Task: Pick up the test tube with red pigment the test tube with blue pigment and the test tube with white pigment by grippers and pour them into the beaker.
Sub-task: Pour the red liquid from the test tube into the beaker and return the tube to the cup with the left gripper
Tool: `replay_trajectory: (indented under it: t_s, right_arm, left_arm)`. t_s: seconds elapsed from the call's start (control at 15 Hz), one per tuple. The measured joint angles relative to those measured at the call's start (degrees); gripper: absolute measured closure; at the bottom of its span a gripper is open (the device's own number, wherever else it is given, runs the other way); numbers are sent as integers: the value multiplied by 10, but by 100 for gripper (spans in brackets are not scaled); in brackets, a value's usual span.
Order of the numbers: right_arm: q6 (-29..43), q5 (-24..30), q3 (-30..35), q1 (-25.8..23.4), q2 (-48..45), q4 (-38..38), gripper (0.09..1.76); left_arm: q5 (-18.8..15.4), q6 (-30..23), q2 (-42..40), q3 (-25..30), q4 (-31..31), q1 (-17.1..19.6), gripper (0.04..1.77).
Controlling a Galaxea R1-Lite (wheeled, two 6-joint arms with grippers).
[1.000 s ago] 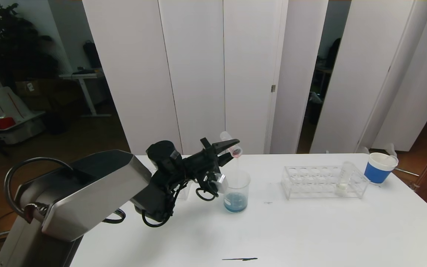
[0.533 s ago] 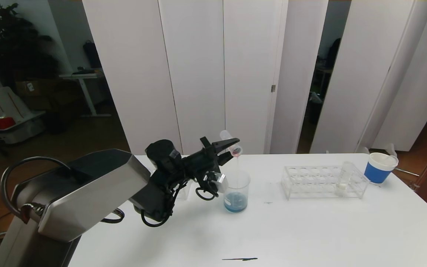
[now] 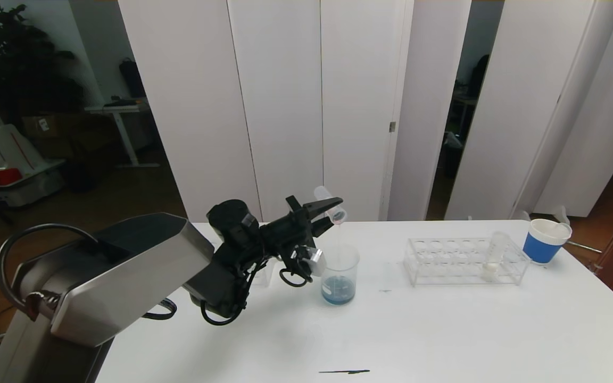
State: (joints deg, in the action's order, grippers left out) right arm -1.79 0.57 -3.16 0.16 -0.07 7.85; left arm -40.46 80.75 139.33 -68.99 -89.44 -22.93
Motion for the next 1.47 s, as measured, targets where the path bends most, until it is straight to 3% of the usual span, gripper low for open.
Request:
replay_trajectory:
  t_s: [0.33,0.47,0.8,0.93,1.07,1.2,1.47]
  right_arm:
    - [0,0,0,0,0,0,10]
    - [0,0,0,0,0,0,10]
    - [0,0,0,0,0,0,10]
    - [0,0,0,0,0,0,10]
    - [0,0,0,0,0,0,10]
    - [0,0,0,0,0,0,10]
    - [0,0,0,0,0,0,10]
  left_arm:
    - [8,-2,-5,6,0,1,121]
    - [16,-34,-15,17,1,3,121]
    - [23,-263,-49,42,38,4,121]
    - [30,-327,-72,48,105,4,121]
    - [44,-433,-101,45,189,4,121]
    - [87,-533,-128,28,246,3,121]
    - [233,-705,-178,0,336,-4,121]
